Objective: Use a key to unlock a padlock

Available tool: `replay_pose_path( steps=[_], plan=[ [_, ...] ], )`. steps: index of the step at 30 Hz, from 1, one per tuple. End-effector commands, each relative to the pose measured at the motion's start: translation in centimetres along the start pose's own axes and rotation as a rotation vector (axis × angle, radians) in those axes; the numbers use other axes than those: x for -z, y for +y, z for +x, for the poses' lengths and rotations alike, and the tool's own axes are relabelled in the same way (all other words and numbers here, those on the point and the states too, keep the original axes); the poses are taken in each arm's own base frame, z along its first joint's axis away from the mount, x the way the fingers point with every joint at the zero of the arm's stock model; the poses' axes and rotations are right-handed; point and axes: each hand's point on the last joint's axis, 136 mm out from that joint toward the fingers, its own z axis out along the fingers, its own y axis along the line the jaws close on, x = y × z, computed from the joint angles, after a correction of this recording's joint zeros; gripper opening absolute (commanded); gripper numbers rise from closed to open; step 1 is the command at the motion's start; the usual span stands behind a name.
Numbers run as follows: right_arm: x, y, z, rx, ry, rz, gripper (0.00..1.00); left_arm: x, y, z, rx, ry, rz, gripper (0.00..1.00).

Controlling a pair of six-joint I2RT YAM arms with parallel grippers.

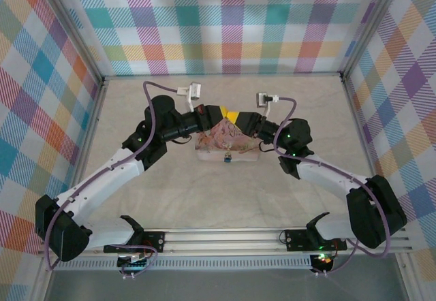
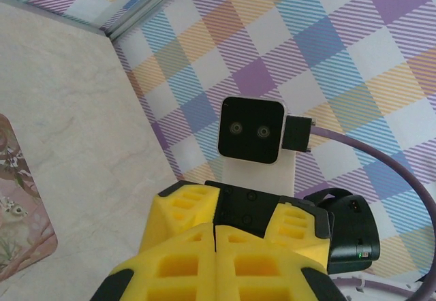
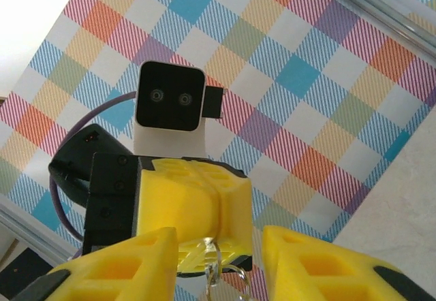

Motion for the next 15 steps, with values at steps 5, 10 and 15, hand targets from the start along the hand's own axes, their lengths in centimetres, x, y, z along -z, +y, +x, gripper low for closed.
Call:
replay_pose_path(
  steps=[5, 10, 15],
  plan=[
    [-0.43, 1.98, -0.37, 0.043, 0.001, -0.072, 0.29, -0.18, -0.78, 0.12, -0.016, -0.014, 0.038, 0.0],
    [-0.42, 1.78, -0.21, 0.038, 0.007, -0.069, 0.22, -0.01, -0.87, 0.0, -0.013, -0.025, 0.04, 0.0],
    [-0.55, 1.33, 0.07, 0.03, 0.014, -0.059, 0.17, 0.01, -0.79, -0.12, -0.01, -0.034, 0.038, 0.0]
  ],
)
